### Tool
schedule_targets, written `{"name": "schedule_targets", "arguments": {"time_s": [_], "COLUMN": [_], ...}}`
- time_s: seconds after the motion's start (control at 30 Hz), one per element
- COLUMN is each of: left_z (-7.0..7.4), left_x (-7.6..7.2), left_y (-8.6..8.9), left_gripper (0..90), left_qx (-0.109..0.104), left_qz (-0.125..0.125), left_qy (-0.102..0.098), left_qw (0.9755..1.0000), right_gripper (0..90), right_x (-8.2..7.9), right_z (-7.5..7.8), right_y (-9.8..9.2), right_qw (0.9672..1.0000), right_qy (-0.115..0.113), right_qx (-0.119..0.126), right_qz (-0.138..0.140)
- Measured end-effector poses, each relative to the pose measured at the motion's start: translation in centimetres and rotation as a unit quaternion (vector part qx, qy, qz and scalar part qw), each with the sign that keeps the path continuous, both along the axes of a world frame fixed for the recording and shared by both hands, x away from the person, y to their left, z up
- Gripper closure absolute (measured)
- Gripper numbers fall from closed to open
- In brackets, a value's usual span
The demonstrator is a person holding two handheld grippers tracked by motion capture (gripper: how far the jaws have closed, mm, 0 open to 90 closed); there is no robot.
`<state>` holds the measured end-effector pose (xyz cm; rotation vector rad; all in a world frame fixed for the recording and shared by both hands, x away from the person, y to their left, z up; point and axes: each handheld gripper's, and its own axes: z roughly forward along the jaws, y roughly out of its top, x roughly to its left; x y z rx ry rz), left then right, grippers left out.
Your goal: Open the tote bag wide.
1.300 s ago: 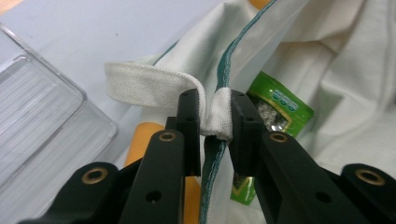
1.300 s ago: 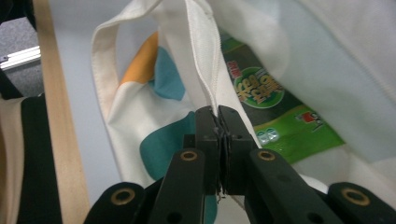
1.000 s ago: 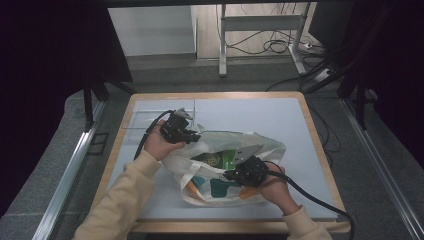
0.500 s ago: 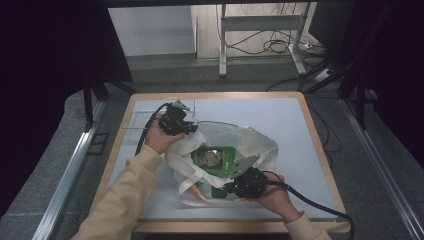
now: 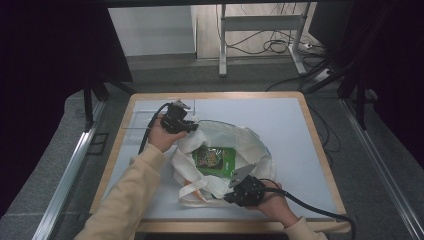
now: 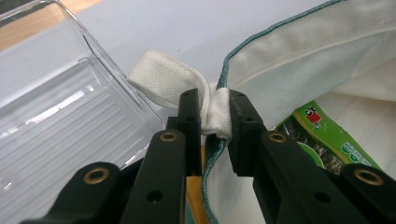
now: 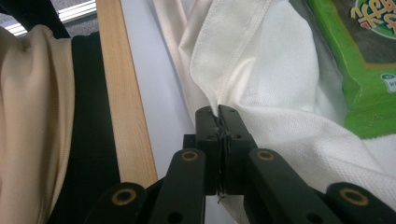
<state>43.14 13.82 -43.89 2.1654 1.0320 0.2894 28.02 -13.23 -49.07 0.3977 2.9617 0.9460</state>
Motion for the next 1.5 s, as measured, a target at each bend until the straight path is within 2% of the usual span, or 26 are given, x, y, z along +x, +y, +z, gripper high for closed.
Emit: {"name": "schedule_targets", "arguments": {"time_s": [0.4, 0.67, 0.73, 0.77, 0.87, 1.0, 1.07, 1.17, 1.2, 1.27, 1.3, 1.33, 1.37, 1.4, 1.5], "left_z": [-0.1, 0.4, 0.9, 1.2, 1.8, 2.6, 2.9, 3.0, 3.0, 2.9, 2.9, 2.8, 2.6, 2.3, 1.4], "left_x": [-0.6, -1.8, -2.5, -2.7, -3.4, -4.7, -5.3, -6.3, -6.5, -7.1, -7.1, -7.2, -7.3, -7.3, -7.0], "left_y": [0.4, 0.5, 0.5, 0.7, 0.8, 1.1, 1.4, 1.5, 1.5, 1.3, 1.3, 1.0, 0.7, 0.1, -1.3], "left_gripper": [76.0, 68.1, 63.3, 61.5, 57.2, 55.5, 55.1, 55.0, 57.0, 62.3, 66.0, 66.0, 76.0, 80.7, 86.1], "left_qx": [-0.014, -0.022, -0.029, -0.024, -0.031, -0.039, -0.041, -0.034, -0.036, -0.022, -0.022, -0.016, -0.006, 0.013, 0.029], "left_qz": [-0.013, -0.029, -0.043, -0.049, -0.05, -0.056, -0.065, -0.075, -0.079, -0.101, -0.101, -0.107, -0.111, -0.115, -0.123], "left_qy": [0.001, -0.008, -0.015, -0.02, -0.029, -0.042, -0.044, -0.049, -0.047, -0.04, -0.04, -0.032, -0.025, -0.018, 0.002], "left_qw": [0.9998, 0.9993, 0.9985, 0.9983, 0.9978, 0.9968, 0.9961, 0.9954, 0.9951, 0.9938, 0.9938, 0.9936, 0.9934, 0.9932, 0.9919], "right_gripper": [84.0, 77.1, 72.0, 70.1, 66.8, 58.4, 55.1, 50.8, 50.5, 50.5, 50.5, 50.7, 52.4, 53.4, 59.5], "right_x": [0.1, 0.1, 0.0, 0.0, 0.0, 0.0, -0.1, -0.2, -0.2, 0.0, 0.0, 0.0, 0.2, 0.3, 0.6], "right_z": [-0.1, 0.7, 1.2, 1.3, 1.5, 2.0, 2.3, 2.8, 3.1, 3.4, 3.4, 3.6, 3.9, 3.9, 4.2], "right_y": [0.0, -0.3, -0.4, -0.4, -0.4, -0.5, -0.6, -0.6, -0.8, -1.0, -1.0, -1.1, -1.3, -1.3, -1.4], "right_qw": [1.0, 0.9998, 0.9995, 0.9994, 0.9992, 0.9986, 0.9981, 0.997, 0.996, 0.9951, 0.9951, 0.9945, 0.9934, 0.9929, 0.9914], "right_qy": [-0.005, -0.007, -0.016, -0.02, -0.022, -0.026, -0.036, -0.047, -0.049, -0.053, -0.053, -0.054, -0.056, -0.059, -0.065], "right_qx": [0.0, 0.015, 0.02, 0.022, 0.027, 0.037, 0.043, 0.05, 0.06, 0.066, 0.066, 0.07, 0.077, 0.079, 0.085], "right_qz": [-0.006, -0.014, -0.018, -0.017, -0.02, -0.028, -0.028, -0.036, -0.044, -0.05, -0.05, -0.055, -0.063, -0.066, -0.076]}}
